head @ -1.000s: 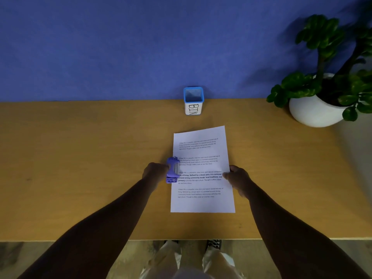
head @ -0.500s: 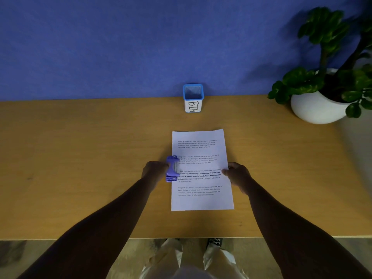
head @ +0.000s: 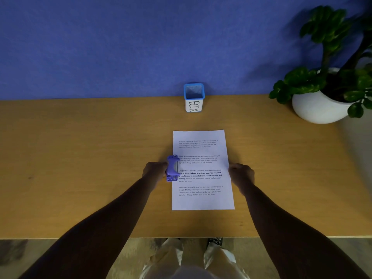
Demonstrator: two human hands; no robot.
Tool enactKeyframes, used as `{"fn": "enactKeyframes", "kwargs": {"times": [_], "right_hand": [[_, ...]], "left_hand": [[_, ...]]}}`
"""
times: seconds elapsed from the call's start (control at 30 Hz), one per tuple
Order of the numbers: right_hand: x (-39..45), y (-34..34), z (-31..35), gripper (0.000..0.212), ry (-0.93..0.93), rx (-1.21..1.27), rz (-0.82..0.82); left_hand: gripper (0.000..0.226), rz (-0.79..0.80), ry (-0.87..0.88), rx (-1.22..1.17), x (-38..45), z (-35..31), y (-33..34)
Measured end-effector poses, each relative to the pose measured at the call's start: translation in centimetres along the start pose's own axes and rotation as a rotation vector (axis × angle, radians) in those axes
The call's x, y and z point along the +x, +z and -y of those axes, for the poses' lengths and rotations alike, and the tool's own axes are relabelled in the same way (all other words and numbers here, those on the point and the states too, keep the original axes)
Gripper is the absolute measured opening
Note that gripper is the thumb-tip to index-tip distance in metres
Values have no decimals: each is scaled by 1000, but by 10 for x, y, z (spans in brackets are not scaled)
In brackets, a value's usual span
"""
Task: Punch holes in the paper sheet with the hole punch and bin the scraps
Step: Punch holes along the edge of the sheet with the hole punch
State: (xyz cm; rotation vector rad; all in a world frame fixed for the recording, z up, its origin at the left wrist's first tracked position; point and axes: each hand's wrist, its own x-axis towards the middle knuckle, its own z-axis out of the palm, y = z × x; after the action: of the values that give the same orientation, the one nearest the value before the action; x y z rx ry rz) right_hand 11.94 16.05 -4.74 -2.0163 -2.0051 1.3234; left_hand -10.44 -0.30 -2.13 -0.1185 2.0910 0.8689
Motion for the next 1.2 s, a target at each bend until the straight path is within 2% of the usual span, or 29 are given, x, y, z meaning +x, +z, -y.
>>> {"fn": "enactKeyframes", "kwargs": {"times": [0.4, 0.47, 0.6, 0.67, 0.8, 0.9, 1.03, 1.2], "right_hand": [[-2, 11, 1, 27, -5, -46, -148], [-3, 15, 1, 33, -80, -126, -205], [-3, 26, -3, 47, -419, -437, -280], [-3, 31, -3, 55, -548, -540, -267], [-2, 46, -5, 73, -670, -659, -111], [-1, 58, -14, 81, -670, -723, -34], [1, 63, -20, 81, -678, -750, -41], [1, 66, -22, 81, -683, -747, -59]], "left_hand": [[29, 47, 66, 50, 5, 6, 1], [25, 37, 63, 38, 4, 6, 0], [16, 43, 84, 37, 4, 6, -1], [10, 40, 94, 53, 6, 8, 0], [31, -29, 161, 237, 8, 8, 1], [27, -76, 193, 327, 9, 3, 2], [30, -89, 237, 398, 14, 0, 4], [53, -88, 238, 454, 27, 0, 2]]}}
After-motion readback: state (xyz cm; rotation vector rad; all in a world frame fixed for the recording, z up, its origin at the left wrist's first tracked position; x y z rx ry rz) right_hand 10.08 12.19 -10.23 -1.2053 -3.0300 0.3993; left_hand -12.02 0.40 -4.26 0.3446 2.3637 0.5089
